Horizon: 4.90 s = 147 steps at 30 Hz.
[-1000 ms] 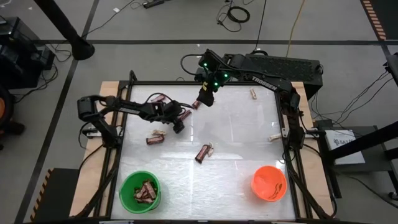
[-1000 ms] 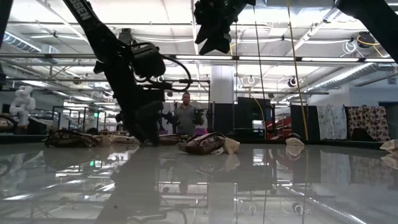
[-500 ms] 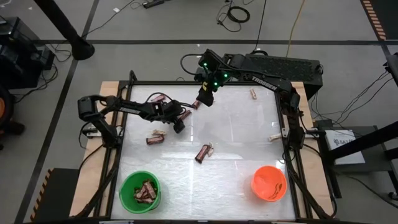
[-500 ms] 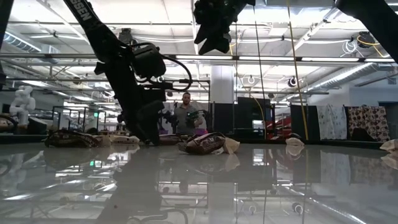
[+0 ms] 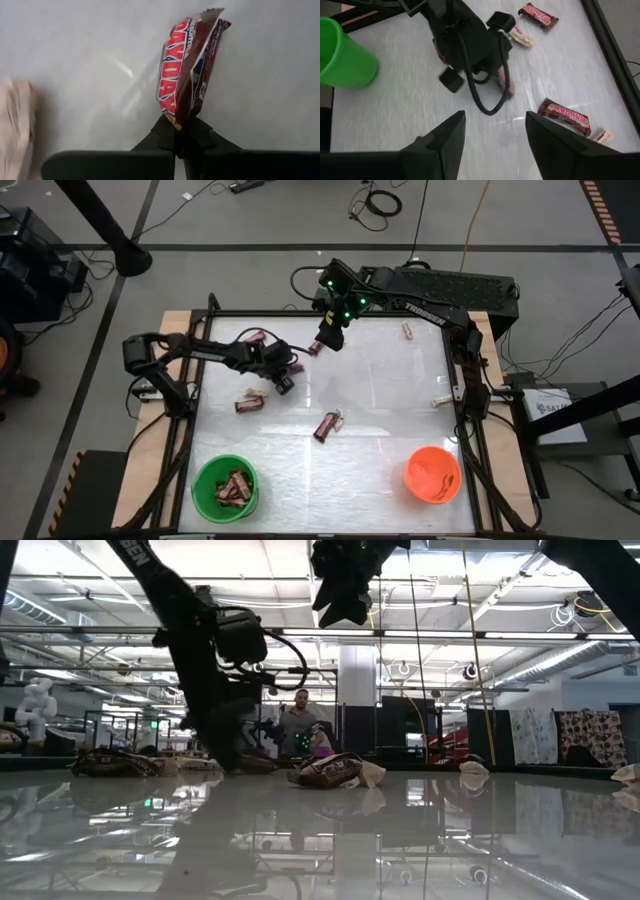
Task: Sort candy by brand, put in halloween buckets
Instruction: Put the brown chocolate bar into the green bucket
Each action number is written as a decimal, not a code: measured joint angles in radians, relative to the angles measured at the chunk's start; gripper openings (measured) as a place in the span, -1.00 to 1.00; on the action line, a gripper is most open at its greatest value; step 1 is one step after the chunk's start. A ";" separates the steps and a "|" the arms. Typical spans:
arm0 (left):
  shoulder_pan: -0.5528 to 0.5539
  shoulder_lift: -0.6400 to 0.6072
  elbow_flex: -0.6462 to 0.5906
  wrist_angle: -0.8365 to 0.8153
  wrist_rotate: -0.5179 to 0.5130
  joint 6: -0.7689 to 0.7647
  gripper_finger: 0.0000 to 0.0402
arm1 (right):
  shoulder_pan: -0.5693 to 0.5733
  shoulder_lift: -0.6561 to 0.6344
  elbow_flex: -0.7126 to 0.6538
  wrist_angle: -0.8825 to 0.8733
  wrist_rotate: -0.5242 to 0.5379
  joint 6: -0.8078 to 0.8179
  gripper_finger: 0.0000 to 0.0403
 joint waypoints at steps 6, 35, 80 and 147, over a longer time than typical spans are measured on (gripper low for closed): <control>-0.002 -0.092 0.152 -0.345 0.156 0.111 -0.93 | 0.000 0.000 0.000 0.000 0.000 -0.030 -0.01; -0.703 -0.676 0.290 -0.686 0.675 -0.709 -0.94 | 0.011 0.061 -0.004 0.019 -0.006 -0.267 -0.01; -0.265 -0.488 -0.130 -0.688 0.039 0.065 -0.19 | 0.016 0.066 -0.003 -0.053 -0.006 -0.080 -0.01; -0.602 -0.368 0.388 -0.878 0.676 -0.187 -0.99 | 0.020 0.063 -0.074 -0.141 -0.006 -0.218 -0.01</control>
